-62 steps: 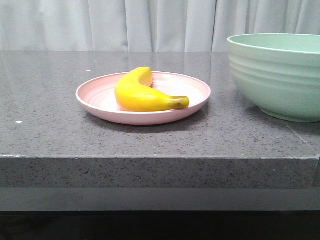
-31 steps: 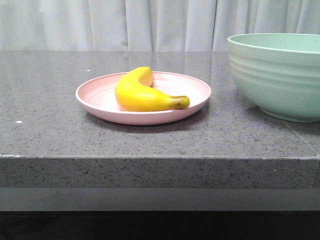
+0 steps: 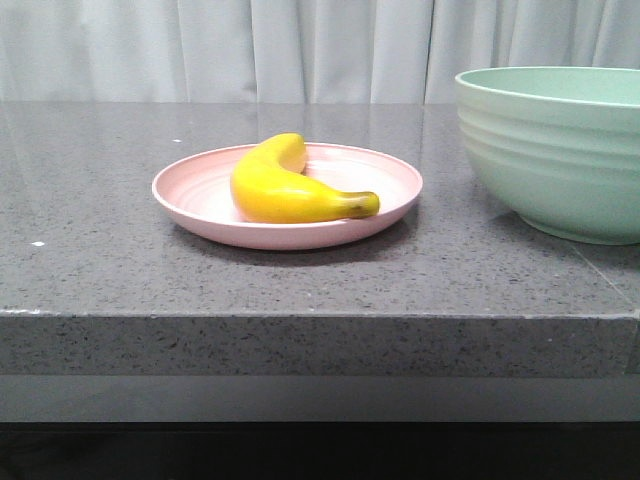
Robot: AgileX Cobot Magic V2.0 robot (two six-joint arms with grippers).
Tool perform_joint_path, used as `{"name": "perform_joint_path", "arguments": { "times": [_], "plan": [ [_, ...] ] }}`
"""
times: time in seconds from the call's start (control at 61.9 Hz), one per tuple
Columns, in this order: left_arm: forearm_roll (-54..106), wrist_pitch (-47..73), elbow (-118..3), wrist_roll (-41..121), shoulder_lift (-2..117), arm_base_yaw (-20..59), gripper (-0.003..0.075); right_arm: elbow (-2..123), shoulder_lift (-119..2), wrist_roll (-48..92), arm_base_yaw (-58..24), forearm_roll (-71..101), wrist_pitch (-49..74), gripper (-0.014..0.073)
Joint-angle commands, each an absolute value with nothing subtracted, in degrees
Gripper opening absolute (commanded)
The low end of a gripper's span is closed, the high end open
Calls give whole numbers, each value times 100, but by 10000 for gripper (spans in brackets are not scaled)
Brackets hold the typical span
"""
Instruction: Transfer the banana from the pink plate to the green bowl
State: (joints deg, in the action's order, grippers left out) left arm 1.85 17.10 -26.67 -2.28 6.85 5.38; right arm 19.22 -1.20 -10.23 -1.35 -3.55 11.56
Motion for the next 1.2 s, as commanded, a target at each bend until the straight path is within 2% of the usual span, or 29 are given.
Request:
{"name": "perform_joint_path", "arguments": {
  "times": [0.0,0.145,0.21,0.339,0.63,0.888,0.969,1.034,1.131,1.179],
  "plan": [
    [224,1885,-3332,-273,1199,581,-20,2621,-565,-1006,-120,-483,1221,-70],
    [224,2604,-4027,-273,1907,581,-20,3432,-1300,-1006,-120,-486,2238,-69],
    [224,2550,-4129,-273,2179,581,-20,3769,-1716,-1006,-120,-486,2939,-69],
    [224,2556,-4062,-273,2469,581,-20,3923,-2296,-1006,-120,-491,3532,-69],
    [199,2567,-4038,-273,2925,581,-20,3923,-3119,-1006,-120,-491,3782,-69],
    [-88,2579,-4038,-273,3190,581,-6,3923,-3275,-1005,-120,-559,3816,-57],
    [-100,2589,-4038,-273,3259,581,66,3923,-3275,-959,-120,-563,3823,17],
    [-100,2589,-4038,-273,3323,581,188,3923,-3275,-954,-120,-563,3843,119],
    [-100,2578,-4038,-273,3422,581,404,3923,-3275,-954,-120,-563,3897,323],
    [-100,2578,-4038,-273,3467,581,466,3898,-3275,-954,-120,-563,3890,425]
  ]
}}
